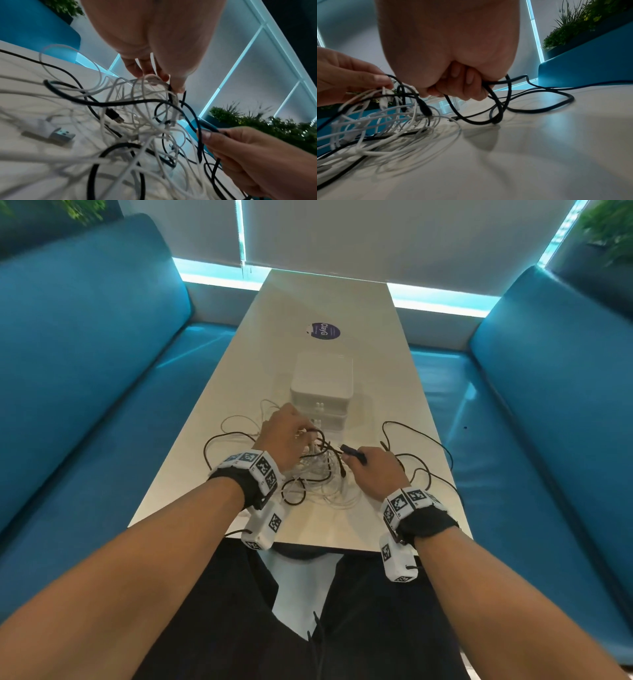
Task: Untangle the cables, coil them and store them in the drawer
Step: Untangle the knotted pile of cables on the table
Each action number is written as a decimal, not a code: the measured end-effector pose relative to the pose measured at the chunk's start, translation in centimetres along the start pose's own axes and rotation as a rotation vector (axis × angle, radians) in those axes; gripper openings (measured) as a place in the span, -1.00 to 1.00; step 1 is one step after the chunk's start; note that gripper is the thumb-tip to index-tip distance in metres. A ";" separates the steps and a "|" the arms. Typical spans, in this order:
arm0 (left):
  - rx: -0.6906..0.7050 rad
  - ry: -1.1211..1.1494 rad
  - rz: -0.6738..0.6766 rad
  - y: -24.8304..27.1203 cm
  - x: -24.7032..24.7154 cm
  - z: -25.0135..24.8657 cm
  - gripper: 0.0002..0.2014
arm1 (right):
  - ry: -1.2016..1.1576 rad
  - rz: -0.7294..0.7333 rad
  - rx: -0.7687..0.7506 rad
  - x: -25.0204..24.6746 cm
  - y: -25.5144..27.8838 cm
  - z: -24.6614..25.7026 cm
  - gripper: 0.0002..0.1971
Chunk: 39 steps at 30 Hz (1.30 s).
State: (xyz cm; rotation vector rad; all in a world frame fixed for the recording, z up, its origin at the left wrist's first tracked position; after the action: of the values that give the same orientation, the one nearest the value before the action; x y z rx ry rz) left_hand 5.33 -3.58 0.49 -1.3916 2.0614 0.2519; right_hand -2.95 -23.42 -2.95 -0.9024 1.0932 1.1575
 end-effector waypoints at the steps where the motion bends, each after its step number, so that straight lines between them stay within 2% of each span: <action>1: 0.006 0.047 0.003 -0.1 -0.2 0.1 -0.87 | 0.014 0.002 0.006 0.1 -0.1 -0.1 -0.57; 3: 0.011 0.092 0.022 0.1 -0.6 -0.2 -0.88 | 0.024 0.013 0.014 0.1 -0.2 0.0 -0.59; 6: 0.011 0.049 0.112 0.1 -0.7 -0.2 -0.60 | 0.045 0.025 -0.024 0.1 -0.3 0.8 -0.66; 7: 0.006 -0.010 0.149 0.1 -0.5 -0.2 -0.56 | 0.046 0.029 -0.032 0.1 -0.4 1.1 -0.67; 9: -0.018 -0.078 0.184 0.1 -0.3 -0.6 -0.59 | 0.022 0.032 -0.027 0.2 -0.4 1.4 -0.63; 13: -0.075 -0.106 0.124 -0.1 -1.0 -0.4 -0.70 | 0.021 0.043 -0.009 0.4 -0.1 0.9 -0.58; 16: -0.018 -0.088 0.095 -0.2 -1.5 0.1 -0.69 | 0.028 0.042 -0.008 0.4 0.0 0.5 -0.56; 19: 0.011 -0.248 0.092 -0.2 -1.6 0.4 -0.65 | 0.055 0.039 -0.021 0.3 0.0 0.8 -0.56; 23: 0.036 -0.105 0.107 -0.3 -1.1 1.5 -0.69 | 0.046 0.049 -0.024 0.3 0.1 1.0 -0.58; 27: -0.070 0.024 0.041 -0.2 -1.2 1.7 -0.70 | 0.057 0.048 -0.011 0.5 0.3 0.7 -0.63; 30: -0.152 0.073 -0.024 -0.3 -2.0 1.6 -0.51 | 0.059 0.050 0.003 0.4 0.3 0.7 -0.62; 34: -0.200 0.123 -0.085 0.4 -3.5 1.1 -0.51 | 0.041 0.046 0.015 0.0 0.0 0.6 -0.60; 36: -0.290 0.168 -0.125 0.7 -4.1 1.4 -0.45 | 0.047 0.043 0.025 -0.2 0.0 0.5 -0.60; 38: -0.356 0.052 -0.160 1.0 -4.4 2.0 -0.44 | 0.068 0.038 0.019 -0.2 0.1 0.5 -0.60; 39: -0.343 -0.062 -0.175 1.2 -4.4 2.3 -0.53 | 0.076 0.033 0.012 -0.1 0.2 0.6 -0.60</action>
State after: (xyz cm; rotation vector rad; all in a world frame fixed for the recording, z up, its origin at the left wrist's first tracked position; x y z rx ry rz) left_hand 6.26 1.38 1.03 -1.7334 1.8923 0.5877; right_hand -3.04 -22.89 -2.67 -0.9286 1.1798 1.1508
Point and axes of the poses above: each hand's wrist, its own y-axis away from the middle knuckle, its own x-axis out of the palm, z = x × y, the point moved 1 cm from there along -y, towards the middle knuckle, and after that the axes turned 14 degrees about y, right-handed, at the moved point
